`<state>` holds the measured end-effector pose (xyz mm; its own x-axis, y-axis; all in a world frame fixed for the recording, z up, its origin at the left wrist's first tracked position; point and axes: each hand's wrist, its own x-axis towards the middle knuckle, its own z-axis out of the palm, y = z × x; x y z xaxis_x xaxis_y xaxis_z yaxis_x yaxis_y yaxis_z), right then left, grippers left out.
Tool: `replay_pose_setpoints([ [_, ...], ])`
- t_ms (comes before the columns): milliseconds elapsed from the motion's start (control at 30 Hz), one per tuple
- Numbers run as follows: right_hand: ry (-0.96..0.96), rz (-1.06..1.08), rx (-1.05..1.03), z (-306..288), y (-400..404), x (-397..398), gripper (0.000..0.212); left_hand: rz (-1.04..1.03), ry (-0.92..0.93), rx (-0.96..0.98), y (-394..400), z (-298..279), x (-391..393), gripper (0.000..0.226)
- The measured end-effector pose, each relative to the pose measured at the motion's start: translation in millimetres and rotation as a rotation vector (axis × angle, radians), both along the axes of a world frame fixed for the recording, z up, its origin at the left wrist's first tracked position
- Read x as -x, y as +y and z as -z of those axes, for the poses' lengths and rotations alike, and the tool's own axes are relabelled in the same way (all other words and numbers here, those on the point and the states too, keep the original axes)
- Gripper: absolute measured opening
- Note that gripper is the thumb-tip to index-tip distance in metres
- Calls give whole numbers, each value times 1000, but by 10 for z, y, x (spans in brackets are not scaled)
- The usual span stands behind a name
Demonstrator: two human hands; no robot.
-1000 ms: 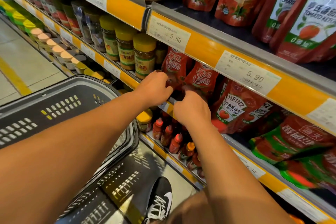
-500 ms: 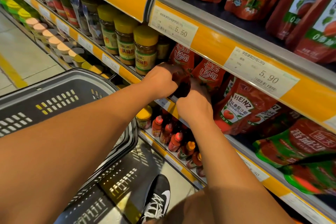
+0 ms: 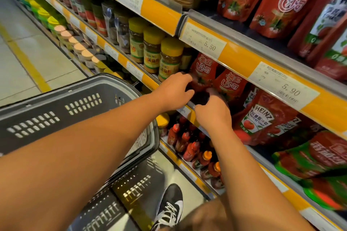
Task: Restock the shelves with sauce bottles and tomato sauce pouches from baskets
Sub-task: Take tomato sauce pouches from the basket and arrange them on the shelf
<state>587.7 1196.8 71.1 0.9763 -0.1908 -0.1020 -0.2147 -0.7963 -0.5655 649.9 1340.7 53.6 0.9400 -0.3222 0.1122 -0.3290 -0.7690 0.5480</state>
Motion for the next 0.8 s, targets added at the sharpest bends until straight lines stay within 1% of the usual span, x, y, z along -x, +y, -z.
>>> replay_pose_setpoints([
  [33,-7,1,-3,-19,33,14,52,-15,-22,43,78,-12,83,28],
  [133,-96,-37,-21,-46,203,72,52,-75,-23,162,434,-52,390,33],
  [200,-151,-121,-71,-50,395,121,46,-141,-1,197,743,-55,581,33],
  [300,-166,-266,-96,-35,732,201,35,-253,50,232,1261,-33,864,33],
  [367,-156,-362,-94,-21,969,259,34,-328,83,244,1632,10,1040,31],
  [467,-112,-479,-82,48,1304,311,34,-466,100,214,2158,118,1270,29],
  [567,-25,-540,-44,150,1621,339,38,-572,156,218,2610,296,1489,27],
  [700,85,-620,-16,361,2012,370,46,-672,290,198,3143,675,1764,25],
  [800,185,-666,3,571,2247,381,48,-763,381,215,3390,935,1869,29],
])
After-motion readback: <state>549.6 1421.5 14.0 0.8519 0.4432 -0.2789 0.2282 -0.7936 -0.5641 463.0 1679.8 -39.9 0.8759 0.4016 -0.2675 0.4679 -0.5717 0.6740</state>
